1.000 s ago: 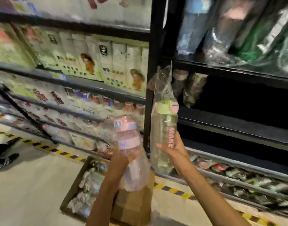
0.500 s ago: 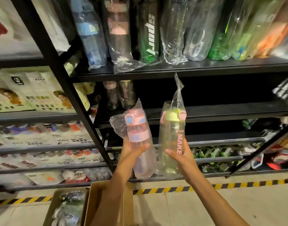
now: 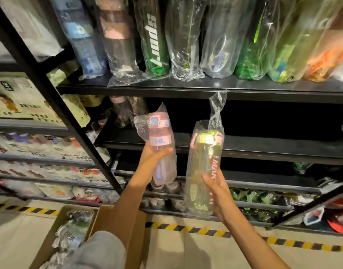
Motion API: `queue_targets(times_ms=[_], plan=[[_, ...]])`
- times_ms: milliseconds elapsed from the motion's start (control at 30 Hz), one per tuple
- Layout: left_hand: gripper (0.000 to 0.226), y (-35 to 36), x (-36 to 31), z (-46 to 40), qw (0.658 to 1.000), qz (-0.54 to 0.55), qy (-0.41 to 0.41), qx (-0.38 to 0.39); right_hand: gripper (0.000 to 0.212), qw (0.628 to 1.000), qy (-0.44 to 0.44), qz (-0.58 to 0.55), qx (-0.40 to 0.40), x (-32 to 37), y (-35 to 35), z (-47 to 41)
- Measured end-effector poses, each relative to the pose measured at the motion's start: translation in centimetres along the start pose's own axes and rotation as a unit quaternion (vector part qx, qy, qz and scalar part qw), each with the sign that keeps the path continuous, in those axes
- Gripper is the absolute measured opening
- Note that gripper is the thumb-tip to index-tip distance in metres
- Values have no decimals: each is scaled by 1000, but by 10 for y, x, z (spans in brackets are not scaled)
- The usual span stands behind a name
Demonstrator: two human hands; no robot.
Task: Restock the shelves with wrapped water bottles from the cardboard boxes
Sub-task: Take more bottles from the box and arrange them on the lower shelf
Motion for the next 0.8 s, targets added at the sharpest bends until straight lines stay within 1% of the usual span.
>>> queue_targets(times_ms=[67, 133, 167, 300, 367, 433, 500, 567, 633, 700, 733, 800], plan=[[56, 2, -5, -14, 1000, -5, 10, -11, 64, 1000, 4, 11, 10, 1, -7, -7], [57, 2, -12, -32, 999, -13, 25, -22, 81, 999, 15, 23, 18, 0, -13, -15], [57, 1, -15, -41, 999, -14, 33, -28, 84, 999, 16, 27, 19, 0, -17, -20], [67, -5, -20, -85, 996, -24, 50, -72, 82, 999, 8, 44, 24, -1, -26, -37], [72, -9, -20, -106, 994, -33, 53, -84, 76, 998, 7, 55, 22, 0, -29, -45], [73, -13, -17, -125, 993, -43, 52, -96, 75, 998, 0, 59, 16, 6, -30, -52], [72, -14, -12, -141, 993, -47, 51, -92, 75, 998, -7, 68, 8, 10, -28, -60], [70, -17, -4, -157, 994, -49, 30, -91, 75, 997, -12, 70, 1, 13, -25, -66], [63, -22, 3, -174, 994, -51, 8, -98, 76, 997, -15, 79, -9, 15, -24, -72], [50, -24, 4, -189, 992, -77, 0, -104, 77, 996, -20, 86, -20, 15, -22, -76], [38, -24, 2, -197, 989, -104, -4, -104, 77, 995, -22, 89, -26, 14, -22, -77], [12, -26, 2, -209, 972, -217, -24, -82, 77, 995, -23, 92, -39, 12, -23, -78]])
Point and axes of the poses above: each hand's wrist, its own z-axis away from the middle knuckle, its own y-axis out of the palm, x = y × z, the point moved 4 cm from there along -z, towards the middle knuckle, and after that the axes turned 4 degrees about z, right-handed, at the moved point
